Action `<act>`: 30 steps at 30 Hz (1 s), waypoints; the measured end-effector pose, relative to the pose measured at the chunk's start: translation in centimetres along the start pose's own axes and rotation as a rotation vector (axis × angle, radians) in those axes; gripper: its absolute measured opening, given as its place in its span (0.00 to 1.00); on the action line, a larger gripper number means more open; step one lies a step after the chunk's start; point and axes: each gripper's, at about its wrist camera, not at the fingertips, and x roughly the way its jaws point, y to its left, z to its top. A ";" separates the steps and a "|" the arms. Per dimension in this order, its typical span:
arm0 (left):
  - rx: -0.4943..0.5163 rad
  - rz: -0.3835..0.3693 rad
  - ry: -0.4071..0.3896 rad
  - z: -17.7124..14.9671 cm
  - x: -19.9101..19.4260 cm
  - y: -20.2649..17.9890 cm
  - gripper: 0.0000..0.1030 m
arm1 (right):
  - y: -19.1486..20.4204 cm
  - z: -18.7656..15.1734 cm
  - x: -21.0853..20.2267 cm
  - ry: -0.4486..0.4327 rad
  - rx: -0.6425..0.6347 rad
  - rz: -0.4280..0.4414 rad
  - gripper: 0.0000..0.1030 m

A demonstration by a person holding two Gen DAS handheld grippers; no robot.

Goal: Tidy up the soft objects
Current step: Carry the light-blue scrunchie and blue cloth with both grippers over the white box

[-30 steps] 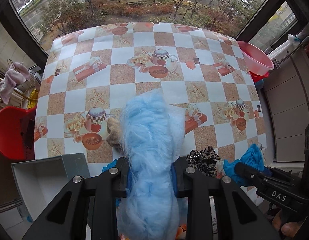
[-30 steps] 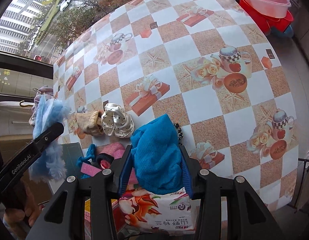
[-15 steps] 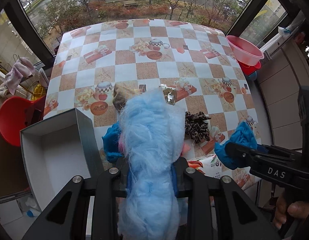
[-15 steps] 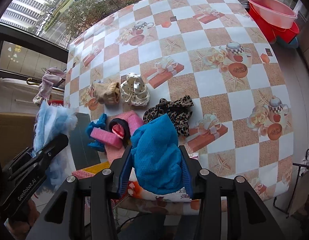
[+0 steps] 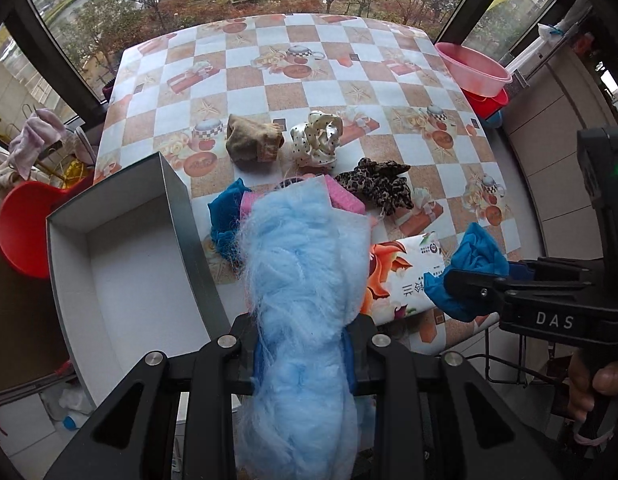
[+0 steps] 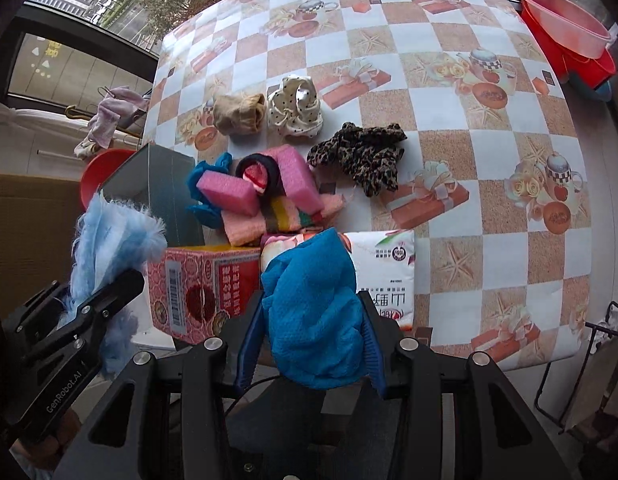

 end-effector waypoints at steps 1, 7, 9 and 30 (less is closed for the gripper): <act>0.004 0.002 0.000 -0.4 -0.1 0.1 0.31 | 0.2 -0.3 0.1 0.009 -0.004 -0.002 0.44; -0.033 0.002 -0.005 -2.2 -0.8 2.2 0.31 | 2.3 -1.7 0.5 0.047 -0.057 -0.005 0.44; -0.062 0.004 -0.010 -2.5 -1.0 3.2 0.31 | 3.5 -1.9 0.5 0.050 -0.089 -0.013 0.44; -0.360 0.028 -0.039 -7.1 -1.4 14.7 0.31 | 17.1 -1.1 2.4 0.095 -0.398 -0.031 0.44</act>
